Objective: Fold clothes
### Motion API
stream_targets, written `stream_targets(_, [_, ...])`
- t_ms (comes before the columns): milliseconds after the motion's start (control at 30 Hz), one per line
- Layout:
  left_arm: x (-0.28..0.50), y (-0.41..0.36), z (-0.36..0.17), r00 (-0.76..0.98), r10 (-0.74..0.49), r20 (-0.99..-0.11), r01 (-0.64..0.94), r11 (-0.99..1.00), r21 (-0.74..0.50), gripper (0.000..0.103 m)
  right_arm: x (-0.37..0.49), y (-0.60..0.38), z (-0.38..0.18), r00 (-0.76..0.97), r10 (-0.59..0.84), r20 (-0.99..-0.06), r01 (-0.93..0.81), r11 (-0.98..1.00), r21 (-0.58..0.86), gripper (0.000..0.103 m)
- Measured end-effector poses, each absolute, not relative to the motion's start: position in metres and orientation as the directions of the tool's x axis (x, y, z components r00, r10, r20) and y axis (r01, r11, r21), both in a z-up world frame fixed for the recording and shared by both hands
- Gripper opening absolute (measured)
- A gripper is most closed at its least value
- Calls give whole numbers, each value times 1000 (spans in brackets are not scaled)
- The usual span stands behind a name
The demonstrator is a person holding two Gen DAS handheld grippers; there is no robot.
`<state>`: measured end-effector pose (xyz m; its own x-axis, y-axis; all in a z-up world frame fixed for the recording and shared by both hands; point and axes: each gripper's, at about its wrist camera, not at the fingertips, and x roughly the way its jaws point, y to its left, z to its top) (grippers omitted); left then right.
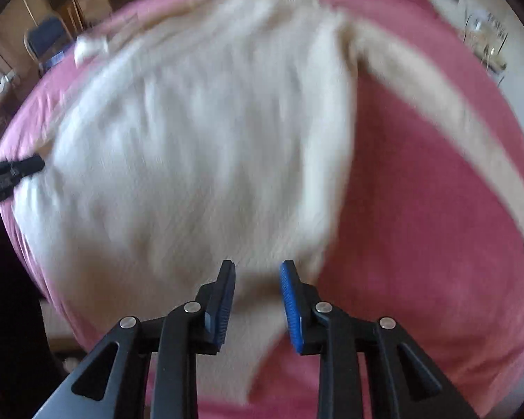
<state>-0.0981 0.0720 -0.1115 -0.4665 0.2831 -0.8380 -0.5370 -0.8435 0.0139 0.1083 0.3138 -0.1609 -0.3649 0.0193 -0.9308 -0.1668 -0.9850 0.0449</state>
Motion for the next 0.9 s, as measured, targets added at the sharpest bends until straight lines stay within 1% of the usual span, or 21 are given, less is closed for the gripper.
stream_targets(67, [-130,79,-112,-507,255,-823,-472,-881,18,31,81,308,-150,-411,20,-911,-142,-989,43,27])
stream_targets(133, [-159,84,-123,-500,212,-840,-413,-911,16,31,45,299,-150,-414,31,-910,-112,-994,17,27])
stream_targets(167, [-172,86,-134,-476,207,-855,-390,-921,-5,31,27,294,-154,-407,39,-913,-96,-995,0,27])
stream_targets(233, [-182,89,-149,-435,180,-882,-372,-928,-6,31,-11,274,-159,-390,47,-920,-65,-998,-23,27])
stream_targets(300, [-172,95,-151,-436,168,-884,-399,-916,22,32,-36,270,-177,-319,91,-943,-39,-996,-83,27])
stream_targets(400, [-143,108,-155,-424,164,-891,-489,-869,72,32,-7,271,-186,-305,132,-943,15,-989,-144,27])
stream_targets(467, [-118,114,-159,-441,153,-885,-552,-823,133,32,13,276,-189,-293,151,-944,36,-985,-169,27])
stream_targets(533, [-103,114,-160,-454,156,-877,-577,-802,155,32,48,292,-187,-267,126,-955,18,-991,-136,27])
stream_targets(600, [-93,108,-160,-446,174,-878,-591,-794,142,32,78,308,-188,-230,89,-969,-20,-996,-87,27])
stream_targets(633, [-92,103,-157,-433,195,-880,-598,-793,119,32,93,316,-188,-213,70,-975,-38,-997,-63,28])
stream_targets(700, [-102,91,-147,-389,263,-883,-605,-796,29,32,108,325,-188,-194,46,-980,-50,-998,-37,28])
stream_targets(733, [-115,80,-137,-392,305,-868,-578,-816,-26,32,109,327,-184,-197,43,-979,-60,-998,-32,28])
stream_targets(833, [-158,46,-105,-421,424,-802,-478,-855,-201,32,103,327,-161,-295,59,-954,-87,-996,-35,27])
stream_targets(867, [-181,33,-95,-460,411,-787,-421,-881,-214,33,97,323,-151,-347,60,-936,-89,-996,-31,28])
stream_targets(900, [-205,19,-85,-502,389,-772,-359,-906,-224,42,93,321,-148,-365,55,-929,-83,-996,-27,28])
